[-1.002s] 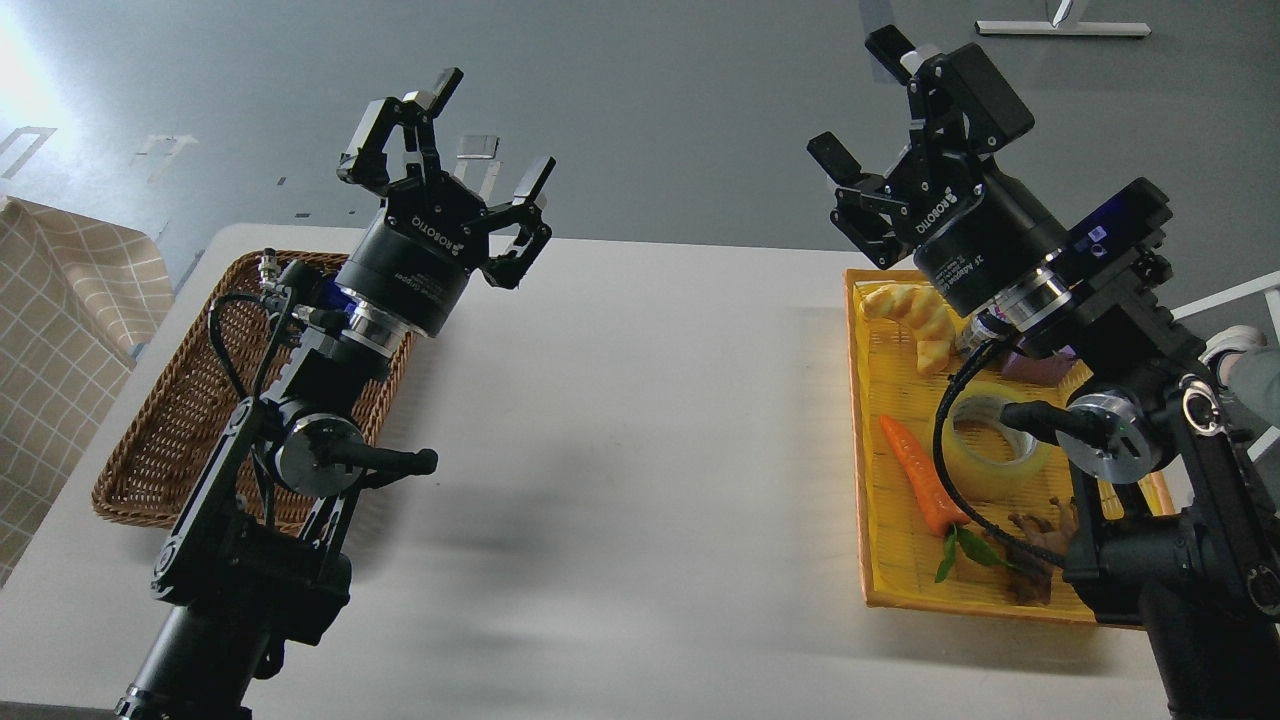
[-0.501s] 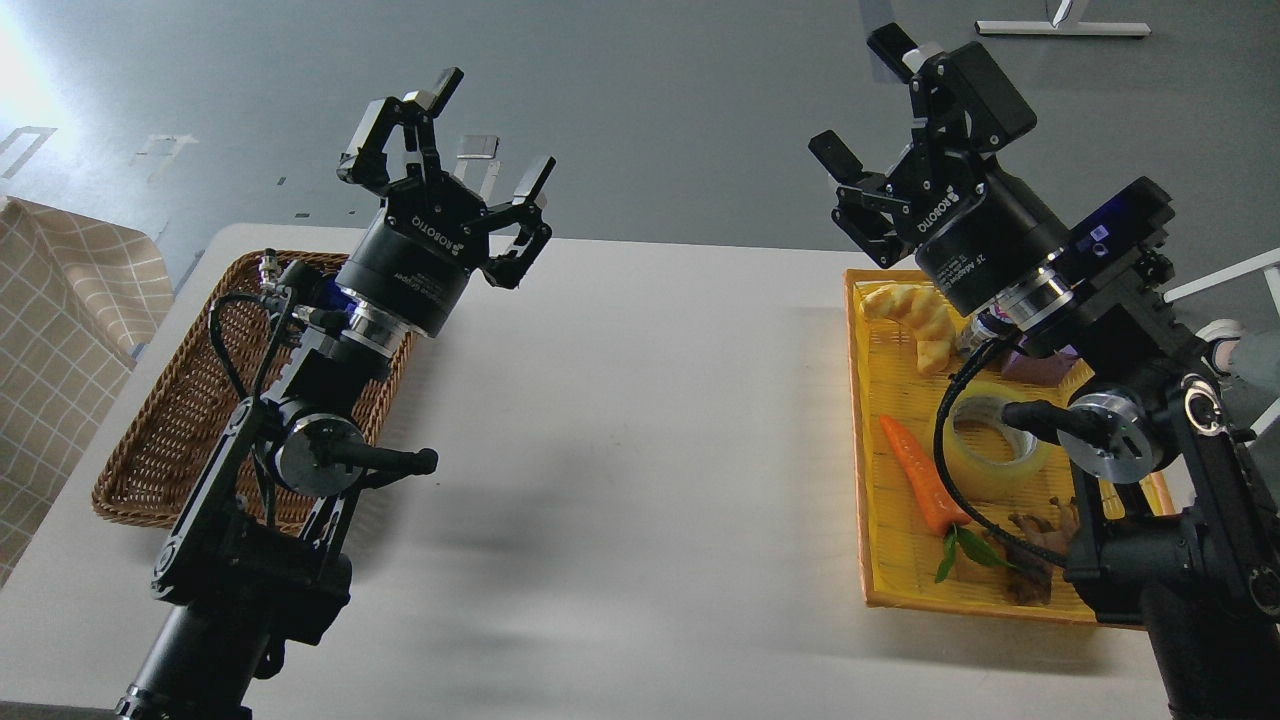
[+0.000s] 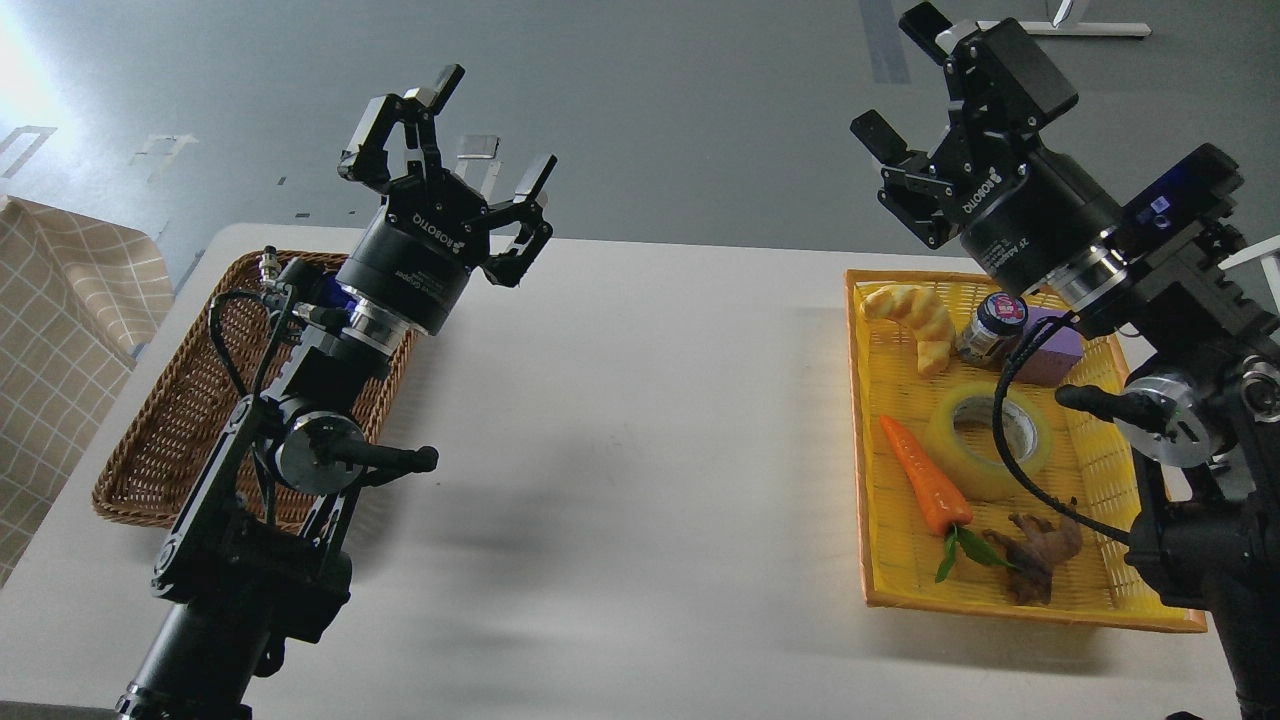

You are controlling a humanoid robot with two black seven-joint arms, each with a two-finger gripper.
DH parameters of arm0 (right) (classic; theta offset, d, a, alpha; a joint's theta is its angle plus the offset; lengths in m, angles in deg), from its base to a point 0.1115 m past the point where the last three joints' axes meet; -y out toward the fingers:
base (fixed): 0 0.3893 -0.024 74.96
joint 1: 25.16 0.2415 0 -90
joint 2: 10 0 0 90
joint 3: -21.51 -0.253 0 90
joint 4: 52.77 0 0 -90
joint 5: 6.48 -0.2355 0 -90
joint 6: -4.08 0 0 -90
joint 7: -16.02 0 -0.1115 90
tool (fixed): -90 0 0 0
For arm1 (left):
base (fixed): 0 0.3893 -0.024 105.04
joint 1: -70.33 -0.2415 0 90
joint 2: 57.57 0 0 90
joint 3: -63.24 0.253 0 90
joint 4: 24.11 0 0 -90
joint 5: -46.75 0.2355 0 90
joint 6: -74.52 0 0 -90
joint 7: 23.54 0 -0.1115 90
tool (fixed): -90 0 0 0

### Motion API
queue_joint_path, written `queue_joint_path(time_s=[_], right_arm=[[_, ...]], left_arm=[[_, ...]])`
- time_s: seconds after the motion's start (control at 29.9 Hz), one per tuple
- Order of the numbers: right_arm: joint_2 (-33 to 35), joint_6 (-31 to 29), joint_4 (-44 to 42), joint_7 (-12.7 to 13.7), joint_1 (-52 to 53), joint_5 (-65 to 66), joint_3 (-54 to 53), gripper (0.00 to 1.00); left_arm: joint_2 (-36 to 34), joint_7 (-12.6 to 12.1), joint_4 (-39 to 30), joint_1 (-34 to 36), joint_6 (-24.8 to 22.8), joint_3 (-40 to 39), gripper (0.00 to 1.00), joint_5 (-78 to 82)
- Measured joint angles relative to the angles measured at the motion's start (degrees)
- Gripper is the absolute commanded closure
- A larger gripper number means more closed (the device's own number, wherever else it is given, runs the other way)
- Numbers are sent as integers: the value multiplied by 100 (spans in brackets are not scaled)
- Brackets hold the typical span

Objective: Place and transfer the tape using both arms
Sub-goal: 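Swing the right arm out beside the yellow tray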

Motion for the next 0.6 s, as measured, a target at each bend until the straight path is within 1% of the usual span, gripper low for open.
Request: queue_joint_path(time_s=[0.27,0.53,0.6], right_arm=[[1303,2,72,0,-131,140,50,0],[2362,-29,173,-21,-461,972,61,0],[2502,-29,219,-42,-575,1291,67,0]], left_arm=[[3,0,0,16,0,-3,2,0],[-5,0,0,-17,1,1,2,17],[-3,0,0,-18,5,1,2,18]])
